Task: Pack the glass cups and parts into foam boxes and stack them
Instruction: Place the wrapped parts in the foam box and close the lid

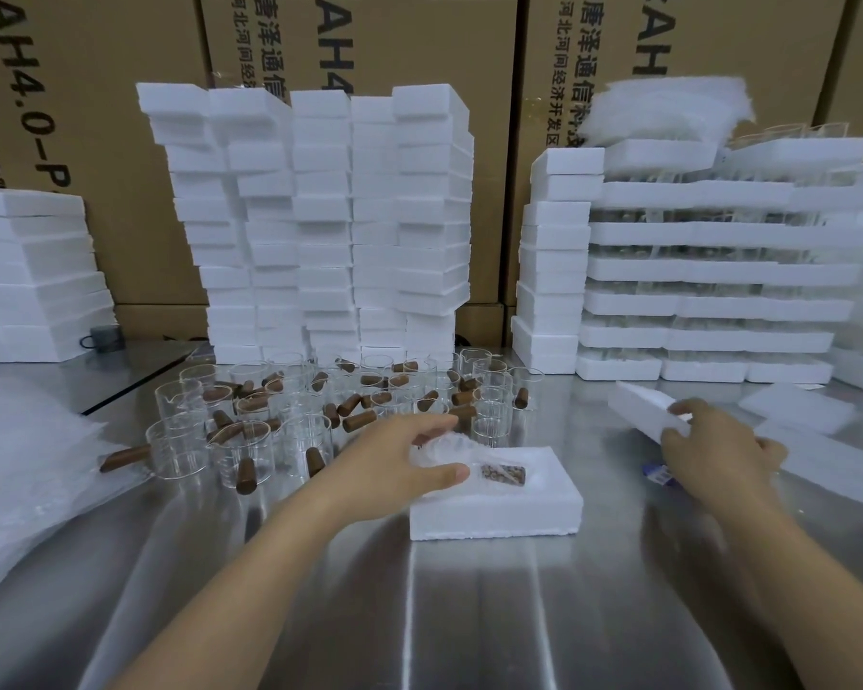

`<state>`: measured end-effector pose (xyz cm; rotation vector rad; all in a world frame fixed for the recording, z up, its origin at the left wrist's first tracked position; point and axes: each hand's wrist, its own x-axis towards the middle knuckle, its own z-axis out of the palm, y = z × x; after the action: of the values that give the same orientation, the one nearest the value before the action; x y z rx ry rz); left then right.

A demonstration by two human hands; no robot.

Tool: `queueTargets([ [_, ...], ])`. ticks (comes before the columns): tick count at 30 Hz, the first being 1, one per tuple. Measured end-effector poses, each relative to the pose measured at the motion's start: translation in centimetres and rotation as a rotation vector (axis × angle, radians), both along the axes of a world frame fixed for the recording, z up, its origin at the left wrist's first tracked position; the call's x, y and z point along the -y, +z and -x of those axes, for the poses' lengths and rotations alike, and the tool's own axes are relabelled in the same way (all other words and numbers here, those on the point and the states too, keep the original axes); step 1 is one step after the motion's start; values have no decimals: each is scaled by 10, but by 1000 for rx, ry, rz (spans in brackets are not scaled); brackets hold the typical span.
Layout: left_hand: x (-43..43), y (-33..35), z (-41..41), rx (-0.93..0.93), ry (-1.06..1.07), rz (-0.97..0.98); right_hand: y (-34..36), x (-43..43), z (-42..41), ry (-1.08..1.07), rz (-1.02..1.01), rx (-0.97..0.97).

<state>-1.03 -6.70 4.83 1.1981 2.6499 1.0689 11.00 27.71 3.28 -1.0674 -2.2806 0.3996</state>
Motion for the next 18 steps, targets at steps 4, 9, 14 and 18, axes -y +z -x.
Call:
queueTargets([
  [4, -1, 4, 0, 10, 30, -194, 30, 35, -4, 368, 209, -470],
  [9, 1, 19, -6, 170, -54, -553, 60, 75, -16, 842, 648, -651],
  [14, 2, 26, -8, 248, -123, -708, 61, 88, -18, 902, 843, -469],
  [18, 2, 23, 4, 383, 21, -768, 57, 84, -11, 940, 1091, -622],
])
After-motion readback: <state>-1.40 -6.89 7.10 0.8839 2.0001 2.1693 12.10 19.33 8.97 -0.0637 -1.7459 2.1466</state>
